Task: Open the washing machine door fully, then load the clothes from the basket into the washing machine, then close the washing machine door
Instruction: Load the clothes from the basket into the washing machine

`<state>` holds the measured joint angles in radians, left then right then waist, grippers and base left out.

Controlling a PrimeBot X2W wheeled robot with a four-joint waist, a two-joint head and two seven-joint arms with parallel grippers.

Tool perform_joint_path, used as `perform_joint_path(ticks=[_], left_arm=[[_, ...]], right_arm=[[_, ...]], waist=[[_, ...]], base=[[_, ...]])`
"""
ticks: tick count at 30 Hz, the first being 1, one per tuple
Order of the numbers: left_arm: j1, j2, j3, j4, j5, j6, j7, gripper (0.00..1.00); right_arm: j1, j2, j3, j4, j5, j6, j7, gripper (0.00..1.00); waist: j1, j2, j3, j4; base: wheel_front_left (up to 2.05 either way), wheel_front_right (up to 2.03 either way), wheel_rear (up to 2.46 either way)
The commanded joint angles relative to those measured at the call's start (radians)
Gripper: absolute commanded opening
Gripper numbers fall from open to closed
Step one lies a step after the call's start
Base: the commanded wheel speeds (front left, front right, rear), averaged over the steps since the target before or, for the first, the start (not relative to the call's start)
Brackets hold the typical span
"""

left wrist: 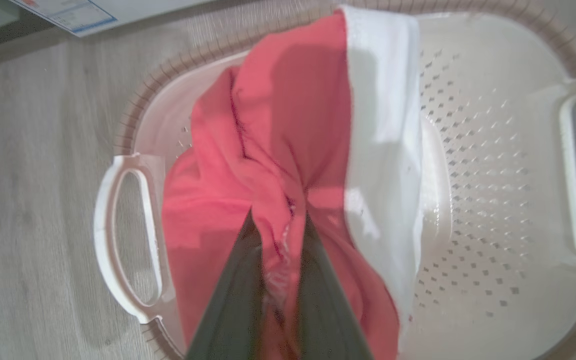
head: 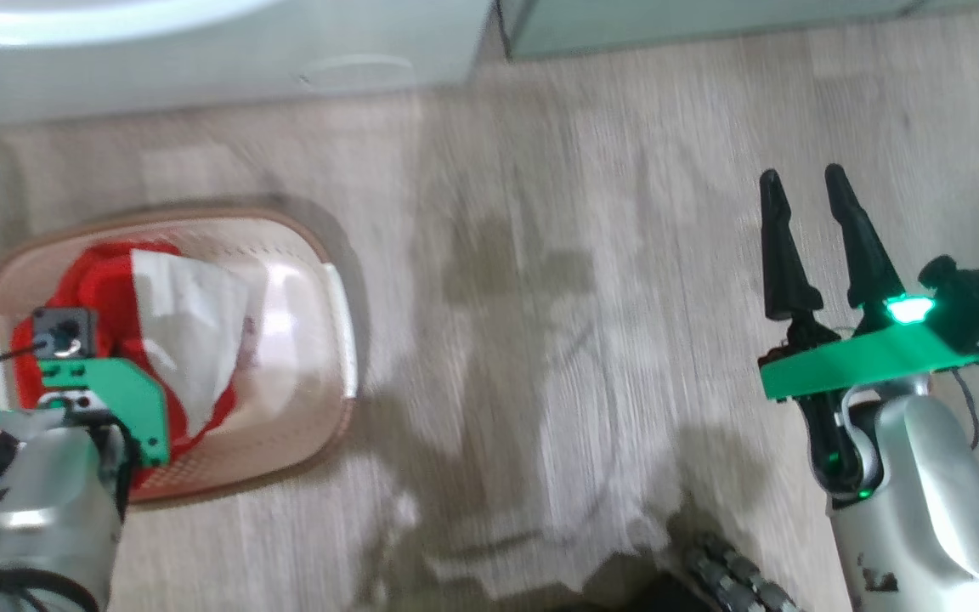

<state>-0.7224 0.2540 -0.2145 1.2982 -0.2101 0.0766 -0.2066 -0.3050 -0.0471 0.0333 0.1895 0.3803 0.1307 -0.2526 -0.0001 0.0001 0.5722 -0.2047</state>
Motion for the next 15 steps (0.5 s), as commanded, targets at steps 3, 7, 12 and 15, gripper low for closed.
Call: perform_joint_path(ticks=[3, 7, 12, 15], left_arm=[[0.030, 0.015, 0.033, -0.026, -0.016, -0.009, -0.045, 0.00], [0.060, 0.005, 0.031, -0.097, -0.013, -0.009, -0.054, 0.00], [0.121, 0.002, 0.040, -0.225, -0.005, -0.004, -0.055, 0.00], [0.166, -0.009, 0.045, -0.295, 0.005, 0.001, -0.055, 0.00]], right_arm=[[0.048, -0.003, 0.006, -0.015, -0.015, 0.000, -0.009, 1.00], [0.070, -0.005, 0.000, -0.006, -0.022, 0.000, -0.009, 1.00], [0.090, -0.006, -0.007, 0.001, -0.026, 0.000, -0.009, 1.00], [0.107, -0.006, -0.009, 0.005, -0.029, 0.000, -0.009, 1.00]], waist=[[0.0001, -0.0001, -0.122, 0.070], [0.0001, -0.0001, -0.190, 0.098], [0.0001, -0.0001, -0.248, 0.119], [0.0001, -0.0001, -0.286, 0.132]], base=[[0.00, 0.00, 0.00], [0.00, 0.00, 0.00], [0.00, 0.00, 0.00], [0.00, 0.00, 0.00]])
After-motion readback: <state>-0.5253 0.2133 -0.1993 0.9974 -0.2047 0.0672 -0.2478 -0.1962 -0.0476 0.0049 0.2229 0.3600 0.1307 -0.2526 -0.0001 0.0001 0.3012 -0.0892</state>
